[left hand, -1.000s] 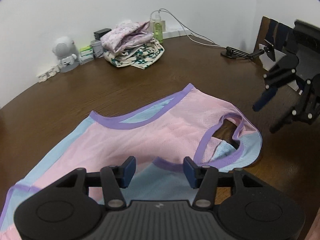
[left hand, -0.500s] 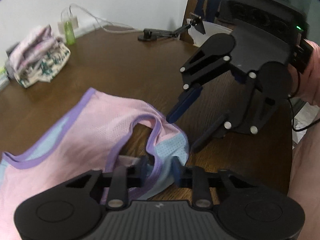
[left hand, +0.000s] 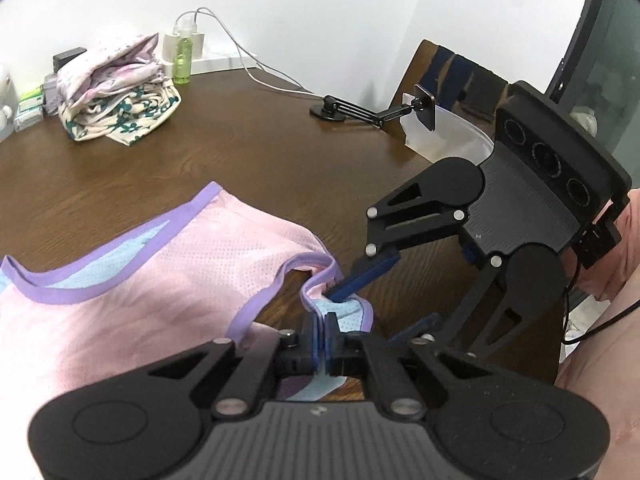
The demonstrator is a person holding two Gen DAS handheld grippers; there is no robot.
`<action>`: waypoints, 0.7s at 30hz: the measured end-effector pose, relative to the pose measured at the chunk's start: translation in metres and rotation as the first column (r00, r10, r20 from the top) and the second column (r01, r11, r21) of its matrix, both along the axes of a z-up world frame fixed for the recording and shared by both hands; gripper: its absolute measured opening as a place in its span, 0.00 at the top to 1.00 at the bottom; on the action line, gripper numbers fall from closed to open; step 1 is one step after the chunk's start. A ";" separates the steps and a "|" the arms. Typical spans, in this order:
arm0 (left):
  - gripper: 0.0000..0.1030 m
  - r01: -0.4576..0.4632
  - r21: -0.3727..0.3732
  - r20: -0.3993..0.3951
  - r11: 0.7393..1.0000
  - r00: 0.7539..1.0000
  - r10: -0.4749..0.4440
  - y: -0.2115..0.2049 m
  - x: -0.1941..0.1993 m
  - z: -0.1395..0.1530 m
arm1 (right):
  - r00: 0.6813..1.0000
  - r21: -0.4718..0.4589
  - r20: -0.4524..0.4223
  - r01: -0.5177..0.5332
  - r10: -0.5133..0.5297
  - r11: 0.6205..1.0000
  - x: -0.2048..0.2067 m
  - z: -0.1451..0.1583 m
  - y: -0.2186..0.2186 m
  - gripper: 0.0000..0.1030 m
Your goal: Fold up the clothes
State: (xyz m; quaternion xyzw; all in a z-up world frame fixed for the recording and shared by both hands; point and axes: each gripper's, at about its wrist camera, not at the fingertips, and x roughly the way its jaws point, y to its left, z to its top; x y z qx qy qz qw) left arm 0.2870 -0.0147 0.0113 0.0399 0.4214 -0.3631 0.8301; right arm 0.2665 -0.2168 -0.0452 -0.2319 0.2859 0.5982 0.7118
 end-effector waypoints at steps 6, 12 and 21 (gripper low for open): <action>0.81 -0.061 -0.052 0.068 0.997 0.996 0.065 0.023 -0.009 0.018 | 0.989 0.061 -0.150 0.012 -0.003 0.998 0.026 0.013 -0.004 0.94; 0.75 -0.124 -0.010 0.143 0.992 0.982 0.124 0.055 -0.024 0.034 | 0.921 0.123 -0.390 0.053 -0.001 0.991 0.069 0.025 -0.007 0.94; 0.70 -0.202 0.002 0.115 0.979 0.973 0.200 0.066 -0.025 0.011 | 0.792 -0.025 -0.598 0.137 -0.125 0.990 0.121 -0.009 0.001 0.94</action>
